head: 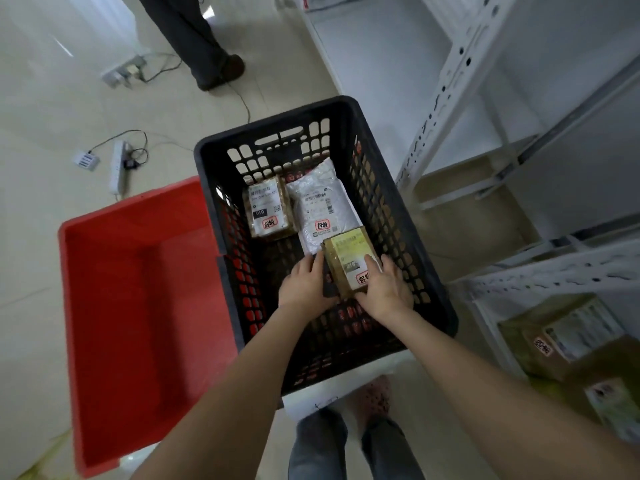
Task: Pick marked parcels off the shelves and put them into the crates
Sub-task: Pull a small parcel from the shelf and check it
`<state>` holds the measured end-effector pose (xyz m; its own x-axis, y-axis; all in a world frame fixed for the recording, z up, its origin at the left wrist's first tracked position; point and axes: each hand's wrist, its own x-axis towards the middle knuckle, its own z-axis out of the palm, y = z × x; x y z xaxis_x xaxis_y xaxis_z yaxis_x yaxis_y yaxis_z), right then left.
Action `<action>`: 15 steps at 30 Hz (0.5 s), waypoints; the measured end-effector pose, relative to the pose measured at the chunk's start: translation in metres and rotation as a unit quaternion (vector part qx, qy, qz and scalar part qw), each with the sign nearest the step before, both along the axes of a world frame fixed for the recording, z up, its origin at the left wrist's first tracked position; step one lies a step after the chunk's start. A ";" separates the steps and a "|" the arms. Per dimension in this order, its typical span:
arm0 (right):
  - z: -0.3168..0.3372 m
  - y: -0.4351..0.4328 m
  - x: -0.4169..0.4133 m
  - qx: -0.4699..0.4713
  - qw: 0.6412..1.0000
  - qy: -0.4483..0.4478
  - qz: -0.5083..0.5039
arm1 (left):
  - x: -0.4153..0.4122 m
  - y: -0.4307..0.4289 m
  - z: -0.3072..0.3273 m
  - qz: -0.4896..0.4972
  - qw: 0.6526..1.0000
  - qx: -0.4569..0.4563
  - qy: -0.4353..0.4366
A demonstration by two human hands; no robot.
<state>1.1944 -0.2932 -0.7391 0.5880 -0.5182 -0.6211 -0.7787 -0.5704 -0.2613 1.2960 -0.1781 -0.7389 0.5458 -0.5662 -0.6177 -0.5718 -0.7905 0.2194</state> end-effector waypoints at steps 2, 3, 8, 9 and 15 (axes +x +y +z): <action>0.018 0.003 -0.010 -0.013 1.000 -0.009 -0.010 | -0.004 -0.001 0.017 -0.026 1.000 0.000 -0.017; 0.026 0.004 -0.014 -0.021 1.000 -0.015 -0.014 | -0.006 -0.002 0.025 -0.042 0.999 -0.003 -0.028; 0.063 0.012 -0.038 -0.052 0.997 -0.042 -0.050 | -0.022 -0.012 0.060 -0.124 0.990 -0.029 -0.059; 0.070 0.015 -0.044 -0.060 0.995 -0.047 -0.061 | -0.025 -0.013 0.066 -0.138 0.988 -0.036 -0.061; 0.120 0.048 -0.092 -0.114 0.979 -0.067 -0.157 | -0.058 -0.003 0.111 -0.247 0.963 -0.073 -0.081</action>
